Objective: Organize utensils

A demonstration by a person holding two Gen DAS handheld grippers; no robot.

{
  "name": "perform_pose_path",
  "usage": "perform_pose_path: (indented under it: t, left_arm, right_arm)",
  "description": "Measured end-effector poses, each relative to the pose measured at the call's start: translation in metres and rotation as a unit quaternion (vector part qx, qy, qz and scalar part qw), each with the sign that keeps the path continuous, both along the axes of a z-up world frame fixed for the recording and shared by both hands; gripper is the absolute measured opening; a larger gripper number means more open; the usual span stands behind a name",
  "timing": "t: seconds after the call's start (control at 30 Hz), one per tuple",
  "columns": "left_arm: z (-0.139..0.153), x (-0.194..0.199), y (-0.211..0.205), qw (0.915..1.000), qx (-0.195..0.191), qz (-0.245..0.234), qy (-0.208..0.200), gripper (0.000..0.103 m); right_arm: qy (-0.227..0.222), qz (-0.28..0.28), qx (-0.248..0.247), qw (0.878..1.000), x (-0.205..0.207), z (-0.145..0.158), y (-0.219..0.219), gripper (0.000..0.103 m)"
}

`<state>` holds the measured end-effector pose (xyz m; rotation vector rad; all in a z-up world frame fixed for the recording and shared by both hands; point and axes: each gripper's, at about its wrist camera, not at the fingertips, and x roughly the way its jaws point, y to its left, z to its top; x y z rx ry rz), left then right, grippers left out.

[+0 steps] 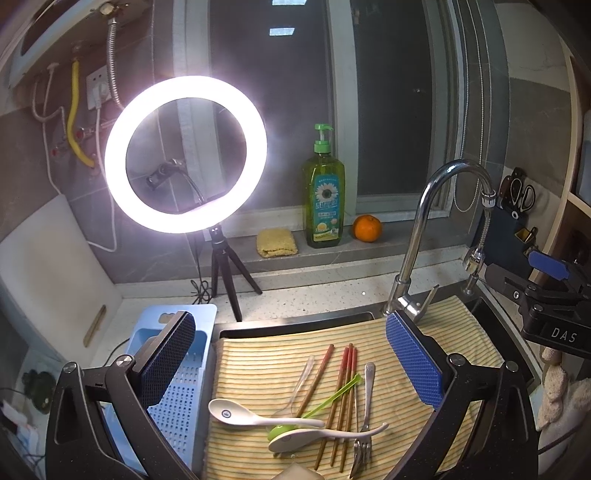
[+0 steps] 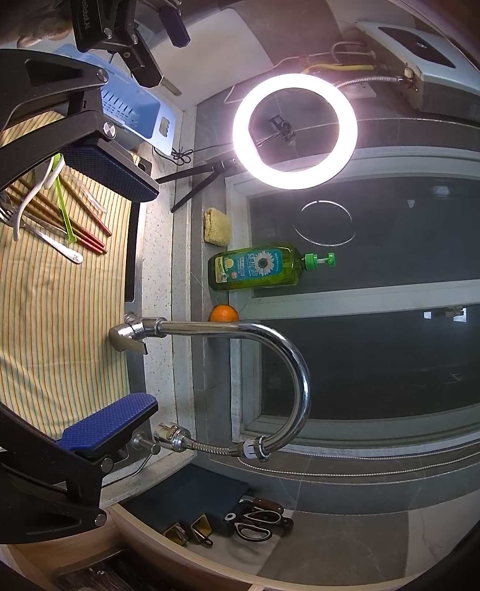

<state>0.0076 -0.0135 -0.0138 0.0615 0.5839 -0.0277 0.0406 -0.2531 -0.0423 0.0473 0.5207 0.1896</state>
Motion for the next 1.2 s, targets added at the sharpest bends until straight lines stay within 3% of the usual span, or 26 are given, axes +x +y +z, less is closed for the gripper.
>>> perform_pose_path:
  t: [0.3,0.63,0.87,1.03,1.2]
  left_arm:
    - [0.000,0.001,-0.001,1.0000,0.003,-0.002,0.004,0.102]
    - [-0.012,0.002,-0.006,0.9992,0.006,-0.021,0.034,0.103]
    - [-0.062,-0.004,0.009,0.9923,0.030,-0.019,0.119,0.102]
    - [-0.097,-0.014,0.033,0.9834,0.024,0.007,0.179,0.102]
    - [-0.114,-0.023,0.046,0.9776,0.020,0.015,0.209,0.102]
  right_arm:
    - [0.003,0.000,0.000,1.000,-0.001,-0.002,0.000,0.102]
    - [0.013,0.003,-0.004,1.000,0.000,-0.005,0.008,0.102]
    - [0.047,0.011,-0.006,0.999,0.002,-0.023,0.011,0.102]
    - [0.101,0.039,-0.006,0.994,0.010,-0.052,0.022,0.102]
    - [0.157,0.074,0.008,0.985,0.017,-0.081,0.035,0.102]
